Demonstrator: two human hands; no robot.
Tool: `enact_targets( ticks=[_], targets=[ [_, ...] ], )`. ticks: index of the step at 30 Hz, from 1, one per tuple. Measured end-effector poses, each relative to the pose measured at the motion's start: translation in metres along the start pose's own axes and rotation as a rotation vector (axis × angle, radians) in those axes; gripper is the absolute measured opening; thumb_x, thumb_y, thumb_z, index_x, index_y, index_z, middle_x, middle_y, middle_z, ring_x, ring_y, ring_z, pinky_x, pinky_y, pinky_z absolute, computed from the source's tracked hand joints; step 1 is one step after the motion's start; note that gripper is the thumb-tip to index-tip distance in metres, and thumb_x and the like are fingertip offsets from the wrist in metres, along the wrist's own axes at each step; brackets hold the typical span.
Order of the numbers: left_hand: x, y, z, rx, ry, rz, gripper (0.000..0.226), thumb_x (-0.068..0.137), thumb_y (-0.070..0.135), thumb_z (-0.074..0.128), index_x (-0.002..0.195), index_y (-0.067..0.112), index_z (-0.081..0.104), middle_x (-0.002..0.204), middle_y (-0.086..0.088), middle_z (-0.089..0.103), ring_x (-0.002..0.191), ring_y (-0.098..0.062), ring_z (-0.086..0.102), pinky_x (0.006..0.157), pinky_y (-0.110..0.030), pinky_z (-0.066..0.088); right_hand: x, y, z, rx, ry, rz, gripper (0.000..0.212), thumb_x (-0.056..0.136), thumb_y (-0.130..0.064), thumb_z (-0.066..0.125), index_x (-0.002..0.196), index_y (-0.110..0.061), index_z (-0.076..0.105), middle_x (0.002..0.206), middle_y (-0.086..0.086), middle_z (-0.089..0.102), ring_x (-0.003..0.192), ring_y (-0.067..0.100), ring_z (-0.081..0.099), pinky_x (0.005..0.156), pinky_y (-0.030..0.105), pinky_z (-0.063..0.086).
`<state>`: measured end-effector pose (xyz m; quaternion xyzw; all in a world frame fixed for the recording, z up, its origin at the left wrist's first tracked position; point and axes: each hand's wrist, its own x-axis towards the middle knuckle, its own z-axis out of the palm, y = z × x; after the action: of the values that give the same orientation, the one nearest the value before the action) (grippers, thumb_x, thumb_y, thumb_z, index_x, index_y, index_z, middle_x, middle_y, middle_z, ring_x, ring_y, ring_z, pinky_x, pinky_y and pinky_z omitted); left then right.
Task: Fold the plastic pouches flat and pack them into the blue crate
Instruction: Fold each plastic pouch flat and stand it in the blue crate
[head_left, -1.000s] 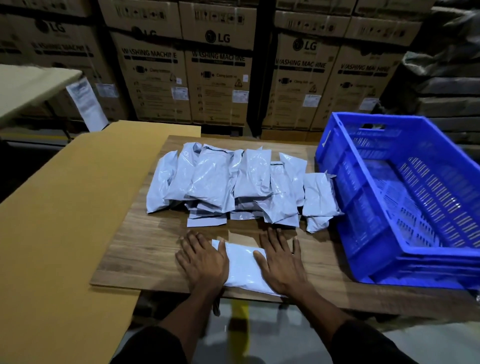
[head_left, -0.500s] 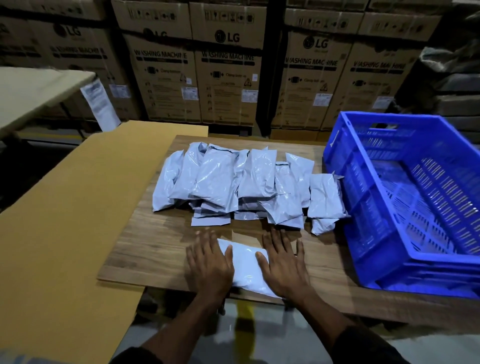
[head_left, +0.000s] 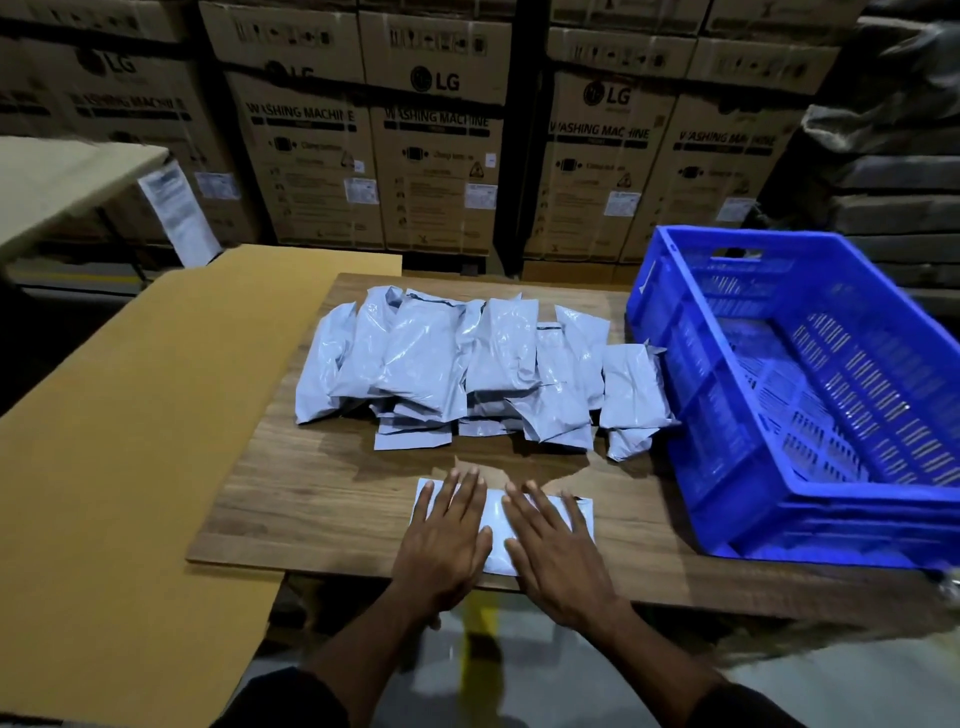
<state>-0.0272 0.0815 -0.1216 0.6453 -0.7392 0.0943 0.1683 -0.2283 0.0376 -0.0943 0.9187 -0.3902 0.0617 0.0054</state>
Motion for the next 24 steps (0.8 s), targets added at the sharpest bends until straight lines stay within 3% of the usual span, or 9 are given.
enact_targets(
  ticks=[11,17,21,24],
  targets=[
    [-0.001,0.003,0.001,-0.076,-0.085,-0.052,0.052,0.099,0.04,0.045,0.136,0.009,0.063,0.151,-0.011,0.053,0.14,-0.039,0.046,0.108,-0.058,0.043,0.001,-0.004,-0.001,0.081,-0.069,0.056,0.051,0.104,-0.045,0.029,0.147,-0.025,0.047,0.158,-0.008,0.037,0.15,0.019,0.026,0.118,0.048,0.02],
    [-0.008,0.001,-0.003,-0.086,-0.034,-0.084,0.06,0.106,0.045,0.035,0.147,0.005,0.052,0.158,-0.021,0.039,0.148,-0.044,0.033,0.115,-0.059,0.034,0.0,-0.001,-0.009,0.054,-0.132,0.054,0.055,0.106,-0.05,0.021,0.153,-0.026,0.037,0.162,-0.01,0.029,0.152,0.021,0.021,0.118,0.052,0.02],
    [-0.021,-0.004,-0.005,-0.07,-0.052,-0.049,0.056,0.106,0.046,0.037,0.149,0.011,0.05,0.154,-0.022,0.045,0.139,-0.044,0.045,0.109,-0.056,0.042,-0.003,0.007,-0.012,0.042,-0.166,0.05,0.061,0.105,-0.057,0.013,0.156,-0.027,0.03,0.165,-0.005,0.022,0.152,0.023,0.019,0.119,0.049,0.014],
    [-0.023,-0.004,-0.009,-0.102,-0.096,-0.099,0.057,0.104,0.046,0.041,0.15,0.015,0.048,0.152,-0.016,0.049,0.141,-0.044,0.042,0.107,-0.056,0.044,-0.007,0.013,-0.011,0.082,-0.174,0.089,0.068,0.102,-0.063,0.01,0.157,-0.027,0.027,0.166,-0.003,0.018,0.152,0.026,0.016,0.122,0.044,0.008]
  ],
)
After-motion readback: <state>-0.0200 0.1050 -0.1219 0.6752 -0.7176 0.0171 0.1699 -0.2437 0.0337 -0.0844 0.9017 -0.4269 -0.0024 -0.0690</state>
